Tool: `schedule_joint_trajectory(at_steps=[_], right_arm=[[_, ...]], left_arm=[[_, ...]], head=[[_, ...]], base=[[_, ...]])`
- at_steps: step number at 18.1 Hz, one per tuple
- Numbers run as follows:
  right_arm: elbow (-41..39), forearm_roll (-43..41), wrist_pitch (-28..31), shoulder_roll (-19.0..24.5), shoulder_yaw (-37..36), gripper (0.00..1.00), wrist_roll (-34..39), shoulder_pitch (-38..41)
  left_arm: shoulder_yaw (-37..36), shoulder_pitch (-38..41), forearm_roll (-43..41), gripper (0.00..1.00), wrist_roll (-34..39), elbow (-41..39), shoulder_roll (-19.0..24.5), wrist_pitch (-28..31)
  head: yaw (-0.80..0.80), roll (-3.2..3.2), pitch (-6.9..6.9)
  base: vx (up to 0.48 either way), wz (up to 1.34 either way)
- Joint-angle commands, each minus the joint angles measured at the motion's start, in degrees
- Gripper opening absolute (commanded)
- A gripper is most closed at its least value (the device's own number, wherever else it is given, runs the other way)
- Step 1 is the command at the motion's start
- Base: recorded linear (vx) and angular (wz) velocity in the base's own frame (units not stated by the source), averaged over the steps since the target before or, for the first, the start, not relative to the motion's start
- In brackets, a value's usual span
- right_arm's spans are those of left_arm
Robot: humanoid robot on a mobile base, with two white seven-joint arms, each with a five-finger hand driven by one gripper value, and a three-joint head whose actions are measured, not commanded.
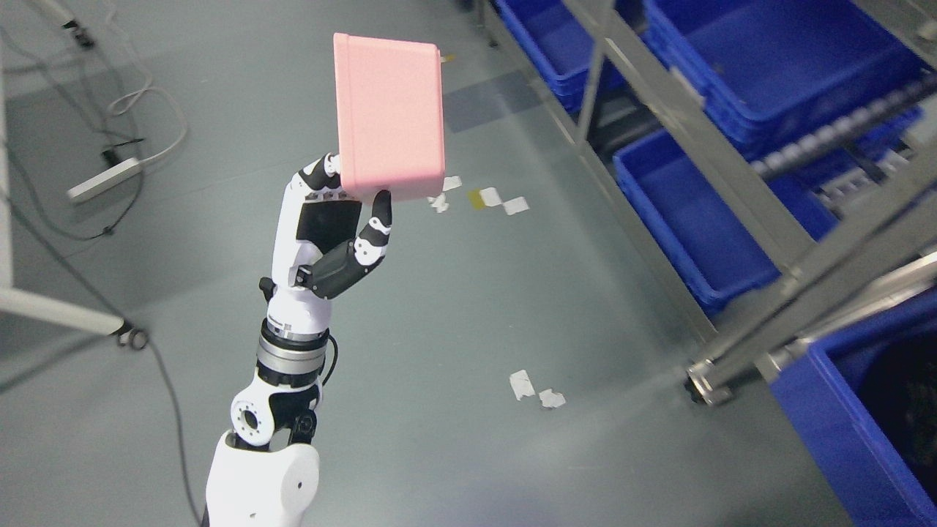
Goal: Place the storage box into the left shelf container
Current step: 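Hold the pink box aloft in the left hand while turning toward the shelf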
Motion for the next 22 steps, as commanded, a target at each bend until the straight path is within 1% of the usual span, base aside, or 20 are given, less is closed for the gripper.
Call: schedule_joint_trajectory(at_steps=[1, 5, 9, 12, 16, 22], right_arm=[[-1.0, -1.2, 0.0, -1.0, 0.0, 1.00, 0.2, -0.2], [-1.0, -1.2, 0.0, -1.0, 0.0, 1.00, 0.3, -0.2], [-1.0, -1.2, 0.0, -1.0, 0.0, 1.00, 0.3, -0.3], [-1.0, -1.2, 0.0, -1.0, 0.0, 1.00, 0.2, -0.2], [-1.0, -1.2, 0.0, -1.0, 0.0, 1.00, 0.3, -0.2], [-1.0, -1.2, 0.0, -1.0, 0.0, 1.00, 0.2, -0.3]], left_arm=[[1.7, 7.6, 0.0, 0.03, -0.4, -1.1, 1.0, -1.8], [1.6, 8.7, 0.1, 0.04, -0.4, -1.1, 1.0, -2.2], [1.3, 9.2, 0.0, 0.04, -0.4, -1.1, 1.0, -3.0], [1.2, 9.7, 0.0, 0.04, -0.4, -1.1, 1.0, -3.0], [1.2, 10.3, 0.1, 0.05, -2.7, -1.1, 1.0, -3.0], [1.0, 11.9, 0.0, 0.05, -2.9, -1.1, 1.0, -3.1]], head=[[0.00, 0.00, 0.00], [0.00, 0.00, 0.00], [0.00, 0.00, 0.00], [0.00, 0.00, 0.00], [0.00, 0.00, 0.00], [0.00, 0.00, 0.01]], base=[[0.214, 1.07], [0.274, 0.80], [0.373, 0.42], [0.408, 0.11], [0.446, 0.04], [0.458, -0.04]])
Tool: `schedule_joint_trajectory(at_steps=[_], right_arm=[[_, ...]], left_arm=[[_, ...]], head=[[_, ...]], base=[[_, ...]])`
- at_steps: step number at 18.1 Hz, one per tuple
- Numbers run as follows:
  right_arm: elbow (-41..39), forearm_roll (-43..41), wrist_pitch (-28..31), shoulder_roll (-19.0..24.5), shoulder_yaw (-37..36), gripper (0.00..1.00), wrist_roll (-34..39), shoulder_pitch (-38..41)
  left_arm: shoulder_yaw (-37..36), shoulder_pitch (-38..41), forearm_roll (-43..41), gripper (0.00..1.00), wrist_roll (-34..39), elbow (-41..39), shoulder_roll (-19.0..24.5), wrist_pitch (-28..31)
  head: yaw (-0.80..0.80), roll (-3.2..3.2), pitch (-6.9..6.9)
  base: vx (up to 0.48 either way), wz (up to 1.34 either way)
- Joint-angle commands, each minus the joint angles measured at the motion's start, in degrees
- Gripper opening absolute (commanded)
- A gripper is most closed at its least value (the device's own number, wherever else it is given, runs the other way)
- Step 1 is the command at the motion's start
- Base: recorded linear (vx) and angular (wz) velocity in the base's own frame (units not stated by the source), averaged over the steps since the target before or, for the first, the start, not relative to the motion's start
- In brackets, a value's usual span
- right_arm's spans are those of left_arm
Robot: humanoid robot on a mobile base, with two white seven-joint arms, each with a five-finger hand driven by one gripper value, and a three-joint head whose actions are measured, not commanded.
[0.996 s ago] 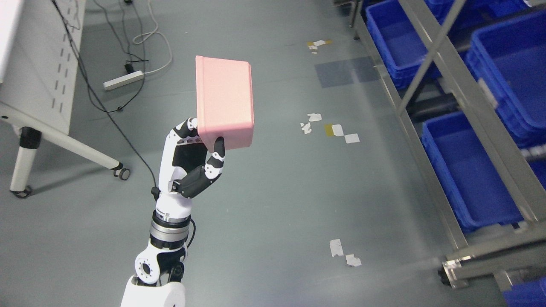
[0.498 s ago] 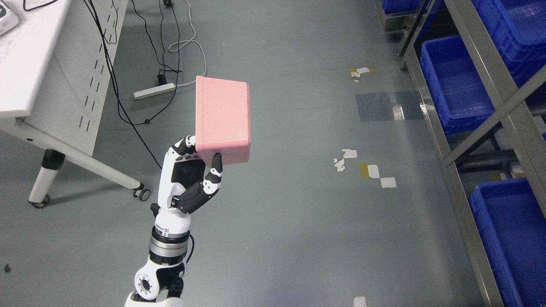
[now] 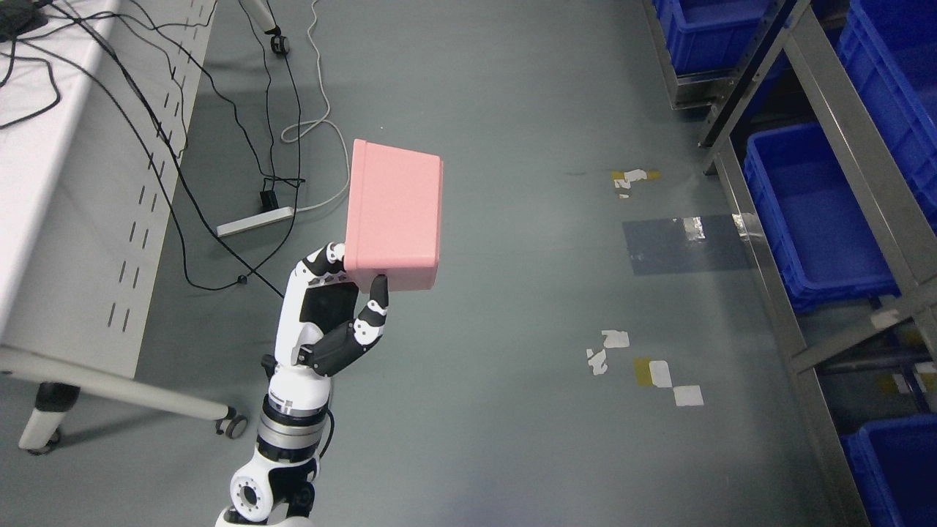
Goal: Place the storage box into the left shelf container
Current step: 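Hold the pink box aloft in the left hand while turning toward the shelf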
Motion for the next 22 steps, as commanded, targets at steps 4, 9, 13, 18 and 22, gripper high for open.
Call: schedule_joint_trajectory(at_steps=[4, 9, 13, 18, 22], right_arm=[[-1.0, -1.2, 0.1, -1.0, 0.0, 1.00, -0.4, -0.2], [-1.0, -1.2, 0.1, -1.0, 0.0, 1.00, -0.3, -0.2], [-1.0, -1.2, 0.1, -1.0, 0.0, 1.00, -0.4, -0.2], [-1.0, -1.2, 0.0, -1.0, 0.0, 1.00, -0.3, -0.2], [-1.0, -1.2, 0.1, -1.0, 0.0, 1.00, -0.3, -0.2]], left_arm=[[-1.6, 4.4, 0.0, 0.05, -0.1, 0.0, 1.0, -1.8], [-1.8, 5.2, 0.0, 0.05, -0.1, 0.3, 1.0, -2.0], [-3.5, 6.9, 0.0, 0.05, -2.1, 1.9, 1.0, -2.9], [-4.5, 7.6, 0.0, 0.06, -2.6, 4.3, 1.1, -4.9], [-5.3, 8.4, 0.0, 0.06, -2.6, 6.4, 1.2, -5.0]], head=[[0.00, 0.00, 0.00], [0.00, 0.00, 0.00], [0.00, 0.00, 0.00], [0.00, 0.00, 0.00], [0.00, 0.00, 0.00]], base=[[0.462, -0.03], [0.468, -0.01], [0.474, -0.04], [0.516, -0.28], [0.457, -0.74]])
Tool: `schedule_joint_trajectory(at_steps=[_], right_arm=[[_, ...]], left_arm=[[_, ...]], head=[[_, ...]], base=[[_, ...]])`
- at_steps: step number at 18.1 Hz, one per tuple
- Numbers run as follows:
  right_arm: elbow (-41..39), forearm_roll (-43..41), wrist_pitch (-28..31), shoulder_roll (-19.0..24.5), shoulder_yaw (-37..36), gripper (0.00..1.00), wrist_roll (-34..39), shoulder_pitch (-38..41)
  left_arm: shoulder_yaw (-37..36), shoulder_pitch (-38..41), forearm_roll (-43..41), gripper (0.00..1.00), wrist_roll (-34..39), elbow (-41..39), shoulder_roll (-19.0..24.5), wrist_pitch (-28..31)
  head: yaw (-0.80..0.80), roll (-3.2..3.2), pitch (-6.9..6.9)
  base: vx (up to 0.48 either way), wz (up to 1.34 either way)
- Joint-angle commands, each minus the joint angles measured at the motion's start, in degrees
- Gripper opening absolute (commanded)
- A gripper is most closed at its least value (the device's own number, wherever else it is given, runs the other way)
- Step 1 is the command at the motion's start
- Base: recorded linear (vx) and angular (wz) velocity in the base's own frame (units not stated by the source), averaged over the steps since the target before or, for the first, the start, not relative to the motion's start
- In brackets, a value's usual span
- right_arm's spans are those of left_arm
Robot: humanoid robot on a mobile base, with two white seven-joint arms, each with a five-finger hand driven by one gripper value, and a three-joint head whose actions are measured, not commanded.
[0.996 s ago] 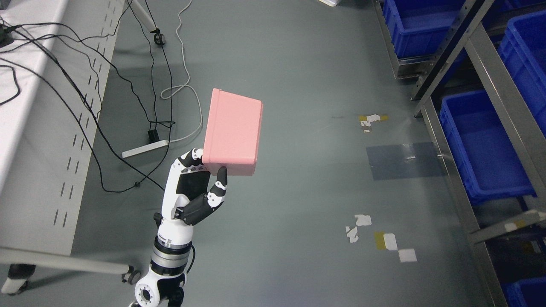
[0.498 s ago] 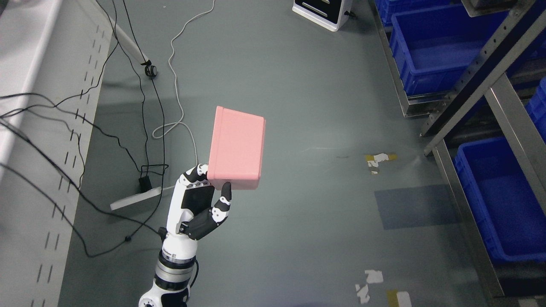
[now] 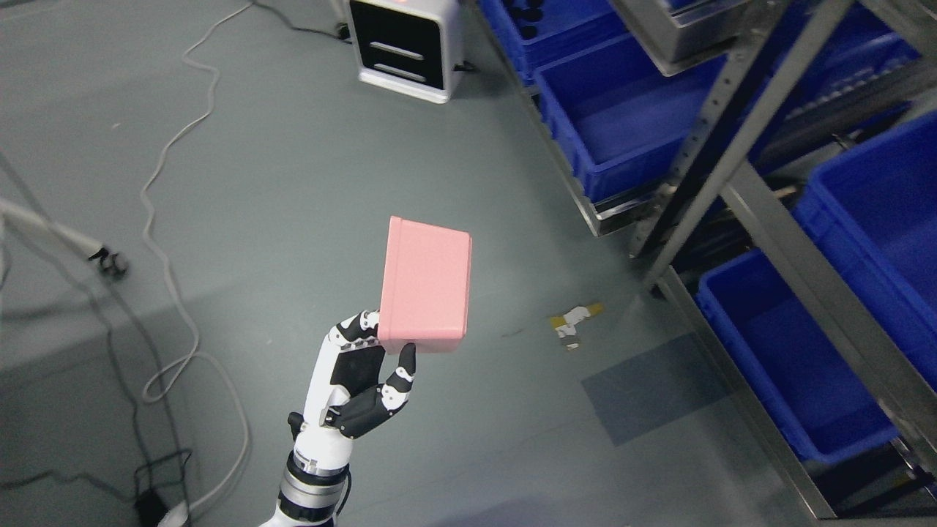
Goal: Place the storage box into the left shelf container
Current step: 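Hold the pink box aloft in the left hand while turning toward the shelf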
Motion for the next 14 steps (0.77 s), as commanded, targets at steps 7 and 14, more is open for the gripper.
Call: schedule_joint_trajectory(at_steps=[7, 14], right_arm=[[-1.0, -1.2, -0.1, -1.0, 0.0, 1.00, 0.0, -0.2], [-1.0, -1.2, 0.0, -1.0, 0.0, 1.00, 0.0, -0.2]], left_arm=[[-7.4, 6.0, -0.6, 0.06, -3.5, 7.2, 3.1, -2.4], [-5.8, 6.8, -0.9, 0.06, -4.0, 7.5, 3.4, -2.4]], head=[[0.00, 0.00, 0.00], [0.00, 0.00, 0.00]], base=[[0.327, -1.04], [0.207, -1.07]])
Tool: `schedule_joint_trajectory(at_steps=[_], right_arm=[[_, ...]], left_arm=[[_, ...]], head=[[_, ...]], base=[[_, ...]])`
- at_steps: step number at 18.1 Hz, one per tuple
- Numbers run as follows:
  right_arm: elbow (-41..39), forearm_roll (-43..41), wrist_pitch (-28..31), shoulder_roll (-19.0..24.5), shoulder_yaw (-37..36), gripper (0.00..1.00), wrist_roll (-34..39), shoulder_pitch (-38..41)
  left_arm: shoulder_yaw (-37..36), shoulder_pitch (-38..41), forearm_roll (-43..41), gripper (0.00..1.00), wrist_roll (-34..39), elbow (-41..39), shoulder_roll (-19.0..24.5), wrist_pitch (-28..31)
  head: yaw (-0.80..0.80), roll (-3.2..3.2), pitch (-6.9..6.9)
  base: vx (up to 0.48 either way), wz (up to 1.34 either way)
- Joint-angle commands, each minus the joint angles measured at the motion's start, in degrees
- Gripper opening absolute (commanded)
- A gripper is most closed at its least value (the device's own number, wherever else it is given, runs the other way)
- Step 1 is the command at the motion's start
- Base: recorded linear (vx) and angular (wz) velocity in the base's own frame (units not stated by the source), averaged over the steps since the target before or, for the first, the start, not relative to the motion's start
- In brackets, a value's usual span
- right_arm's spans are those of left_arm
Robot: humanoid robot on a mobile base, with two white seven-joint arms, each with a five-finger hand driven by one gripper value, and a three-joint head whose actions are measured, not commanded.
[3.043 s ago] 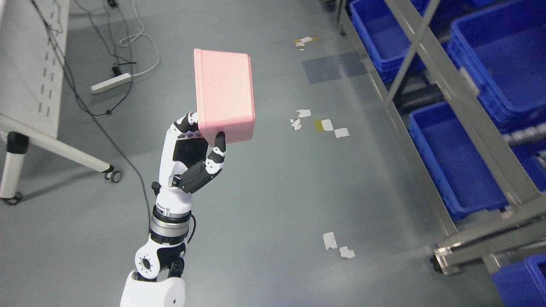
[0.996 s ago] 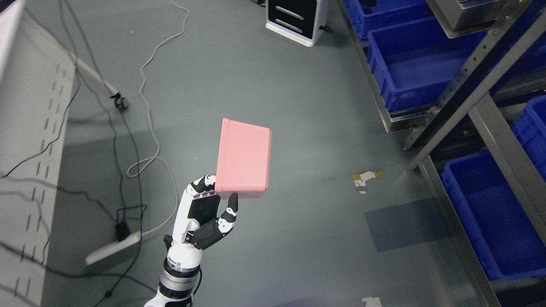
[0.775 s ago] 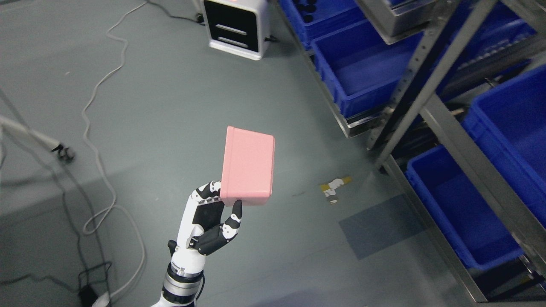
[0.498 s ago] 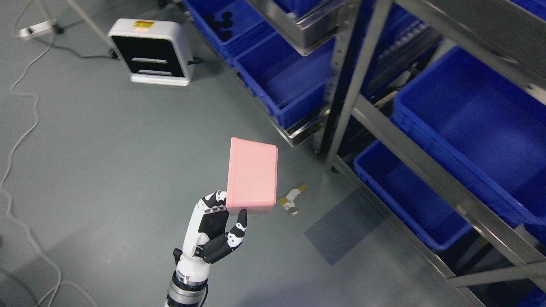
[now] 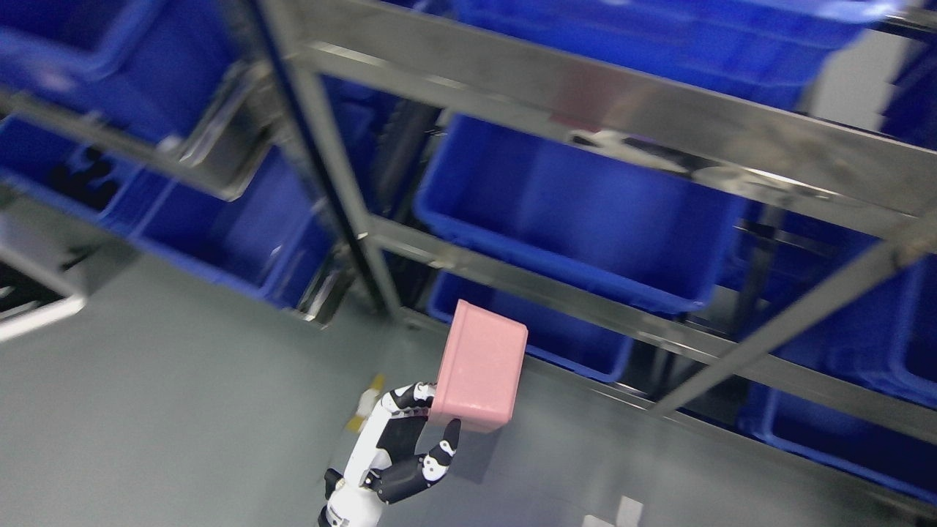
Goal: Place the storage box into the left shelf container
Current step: 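Hold the pink box aloft in the left hand while turning toward the shelf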
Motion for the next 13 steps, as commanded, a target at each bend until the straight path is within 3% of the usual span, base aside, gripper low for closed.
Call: schedule_joint_trajectory(at_steps=[1, 6, 9, 13], right_arm=[[-1.0, -1.2, -0.1, -1.0, 0.0, 1.00, 0.1, -0.3], [-1.0, -1.2, 0.0, -1.0, 0.0, 1.00, 0.0, -0.3], [-1.0, -1.2, 0.0, -1.0, 0.0, 1.00, 0.0, -0.2], [-1.0, -1.2, 0.0, -1.0, 0.0, 1.00, 0.1, -0.3]], left_arm=[[-0.2, 0.6, -0.3, 0.06, -0.3, 2.3, 1.5, -0.1], [7.5, -4.4, -0.4, 0.06, -0.3, 2.3, 3.1, -0.1], [10.9, -8.4, -4.7, 0.06, 0.1, 5.5, 4.3, -0.1], [15.4, -14.6, -5.3, 0.06, 0.3, 10.2, 3.1, 8.7]], head=[[0.00, 0.00, 0.00], [0.00, 0.00, -0.01], [0.00, 0.00, -0.02], [0.00, 0.00, -0.02]], base=[[0.137, -0.90], [0.133, -0.77], [0.104, -0.54], [0.071, -0.37]])
